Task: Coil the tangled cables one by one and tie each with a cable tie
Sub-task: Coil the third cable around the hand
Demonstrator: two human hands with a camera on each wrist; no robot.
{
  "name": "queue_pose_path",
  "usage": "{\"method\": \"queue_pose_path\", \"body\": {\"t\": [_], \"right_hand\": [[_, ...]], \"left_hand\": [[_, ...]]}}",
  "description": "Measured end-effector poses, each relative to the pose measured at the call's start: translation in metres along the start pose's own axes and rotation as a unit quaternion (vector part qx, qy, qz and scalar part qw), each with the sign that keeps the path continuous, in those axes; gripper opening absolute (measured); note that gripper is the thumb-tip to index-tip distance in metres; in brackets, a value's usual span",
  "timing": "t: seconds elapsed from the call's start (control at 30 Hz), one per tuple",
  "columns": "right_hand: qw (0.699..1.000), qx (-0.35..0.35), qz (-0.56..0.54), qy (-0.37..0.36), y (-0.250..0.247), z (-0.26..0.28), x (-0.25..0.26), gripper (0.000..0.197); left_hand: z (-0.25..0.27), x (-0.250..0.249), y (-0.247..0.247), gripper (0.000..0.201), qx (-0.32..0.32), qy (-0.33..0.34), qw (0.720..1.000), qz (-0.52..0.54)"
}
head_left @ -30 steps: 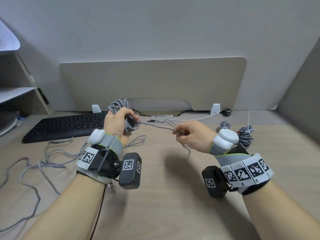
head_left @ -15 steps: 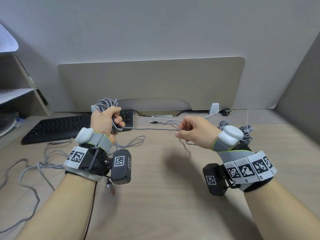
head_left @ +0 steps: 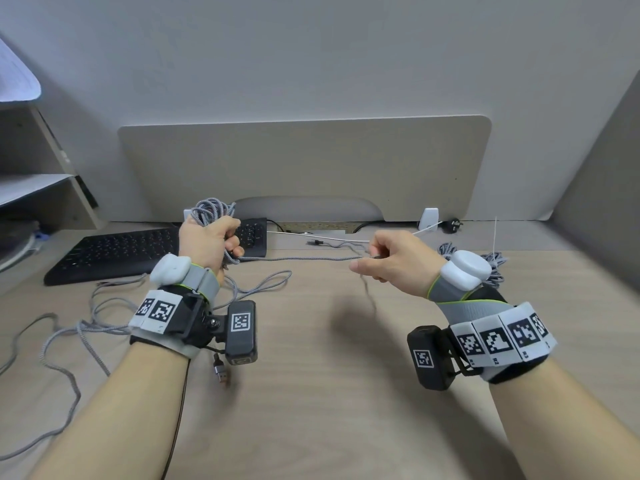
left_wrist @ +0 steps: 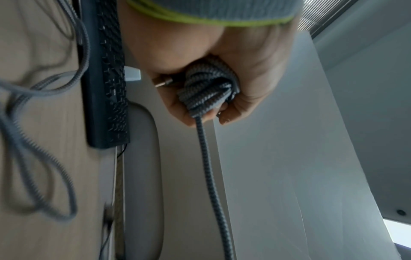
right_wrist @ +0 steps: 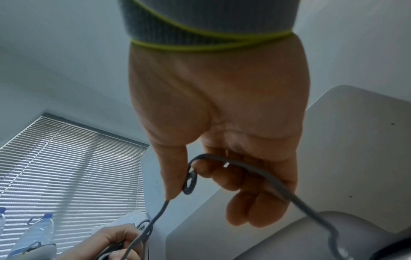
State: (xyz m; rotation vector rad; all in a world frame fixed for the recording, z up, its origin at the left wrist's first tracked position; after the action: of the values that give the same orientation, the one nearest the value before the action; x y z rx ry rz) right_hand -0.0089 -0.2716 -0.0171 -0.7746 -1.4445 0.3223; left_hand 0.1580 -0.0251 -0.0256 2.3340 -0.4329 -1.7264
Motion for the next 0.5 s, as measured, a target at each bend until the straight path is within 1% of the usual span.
{"method": "queue_pose_path", "body": {"t": [0.07,0.17,0.3,0.4,0.5], "right_hand": [[1.0,0.005,0.004,-0.013,0.001,0.001,0.003,0.043],[0.999,0.005,-0.009,-0.035,0.002,0.004,0.009,0.037],[1.0,0.015,-0.012,-0.015,0.0,0.007,0.014,0.036],[1.0,-0.001,-0.012,0.013,-0.002,0.007,0.01,0.035],[1.0,-0.022,-0.01,0.019,0.0,0.007,0.009,0.031]], "left_hand": [[-0.005,-0.005,-0.006,0.034,-0.011,0.009,1.0,0.009],[-0.009,-0.009,-0.01,0.035,-0.019,0.018,1.0,0.014],[-0.009,-0.003,-0.011,0.033,-0.018,0.015,1.0,0.004],[-0.005,0.0,-0.006,0.033,-0.011,0.008,1.0,0.005],[0.008,0.004,0.014,0.034,0.028,-0.004,1.0,-0.007]]}}
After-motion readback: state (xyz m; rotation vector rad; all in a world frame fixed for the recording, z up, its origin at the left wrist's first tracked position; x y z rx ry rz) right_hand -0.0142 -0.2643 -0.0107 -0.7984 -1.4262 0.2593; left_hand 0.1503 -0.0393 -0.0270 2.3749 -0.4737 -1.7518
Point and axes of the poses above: each hand's wrist, its own z-axis away from the middle knuckle, its own y-axis out of the palm, x = y × z, the point moved 1 cm from there along -z, towards the middle knuckle, and after that the axes turned 6 degrees about y, right-handed, at the moved point
